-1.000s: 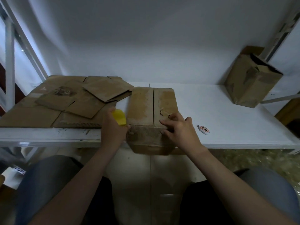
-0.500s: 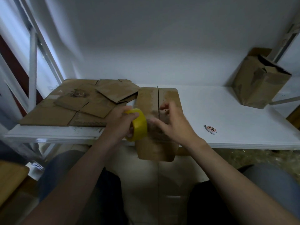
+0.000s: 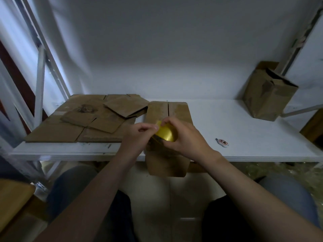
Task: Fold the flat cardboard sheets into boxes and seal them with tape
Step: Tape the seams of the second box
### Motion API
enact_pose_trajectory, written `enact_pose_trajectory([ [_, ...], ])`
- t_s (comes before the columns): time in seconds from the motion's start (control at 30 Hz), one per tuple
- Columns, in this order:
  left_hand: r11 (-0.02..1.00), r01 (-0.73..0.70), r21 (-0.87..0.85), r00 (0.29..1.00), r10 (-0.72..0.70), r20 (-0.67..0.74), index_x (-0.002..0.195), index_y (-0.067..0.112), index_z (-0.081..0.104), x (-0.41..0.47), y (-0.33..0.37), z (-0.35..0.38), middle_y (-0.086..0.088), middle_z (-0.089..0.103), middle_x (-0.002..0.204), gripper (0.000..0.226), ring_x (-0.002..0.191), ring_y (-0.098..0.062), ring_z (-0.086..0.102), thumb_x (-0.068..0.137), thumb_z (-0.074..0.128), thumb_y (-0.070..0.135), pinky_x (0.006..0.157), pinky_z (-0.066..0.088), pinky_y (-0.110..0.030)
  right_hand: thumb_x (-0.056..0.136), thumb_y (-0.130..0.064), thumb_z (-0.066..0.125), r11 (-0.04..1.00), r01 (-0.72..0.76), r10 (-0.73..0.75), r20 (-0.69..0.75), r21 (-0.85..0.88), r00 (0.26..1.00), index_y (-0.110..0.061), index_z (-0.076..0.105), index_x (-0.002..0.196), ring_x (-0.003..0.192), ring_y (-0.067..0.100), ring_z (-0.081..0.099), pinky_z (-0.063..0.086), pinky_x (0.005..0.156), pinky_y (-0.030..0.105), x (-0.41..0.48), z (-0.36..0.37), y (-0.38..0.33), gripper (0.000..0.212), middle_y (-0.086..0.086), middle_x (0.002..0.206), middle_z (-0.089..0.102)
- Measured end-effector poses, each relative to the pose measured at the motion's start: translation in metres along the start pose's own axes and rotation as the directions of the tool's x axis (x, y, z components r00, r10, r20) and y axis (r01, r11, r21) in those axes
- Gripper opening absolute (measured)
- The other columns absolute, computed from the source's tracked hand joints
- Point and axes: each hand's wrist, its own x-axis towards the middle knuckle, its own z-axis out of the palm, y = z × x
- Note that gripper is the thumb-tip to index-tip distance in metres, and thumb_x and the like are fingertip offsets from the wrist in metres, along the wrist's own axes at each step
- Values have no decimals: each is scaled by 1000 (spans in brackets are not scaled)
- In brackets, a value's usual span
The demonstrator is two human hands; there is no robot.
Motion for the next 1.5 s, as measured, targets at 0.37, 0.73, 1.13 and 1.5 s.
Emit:
enact_pose_trajectory([
  [0.37,997,-12,71,1000,12,-11,94,25,79,18,3,-5,12,72,86,7,79,1,63,88,76,28,56,42,-12,88,-30,77,979,197,-196,30,-53,980,-29,52,131,108,5,47,39,84,13,-2,-17,22,50,-6,126,52],
  [0.73,999,-26,30,999,27,-47,101,15,78,33,-4,-12,7,71,77,12,53,9,59,91,73,21,49,42,-6,88,-40,76,984,179,-179,38,-9,983,-34,63,128,104,7,51,44,87,18,0,-25,36,42,-7,117,56],
  [1.13,1000,18,-4,989,-18,-150,99,15,78,50,-8,-32,3,74,90,14,78,-8,59,91,74,26,62,44,-23,82,-41,81,979,177,-172,-53,101,984,-35,65,119,104,-1,54,42,85,15,-13,-35,65,41,-28,114,54],
  [1.5,994,82,-66,971,-94,-219,99,15,77,58,-22,-45,2,71,82,13,74,-13,59,91,74,25,65,47,-27,84,-39,80,983,114,-116,3,143,993,-40,68,121,102,6,57,46,82,19,-16,-35,84,39,-16,110,59],
])
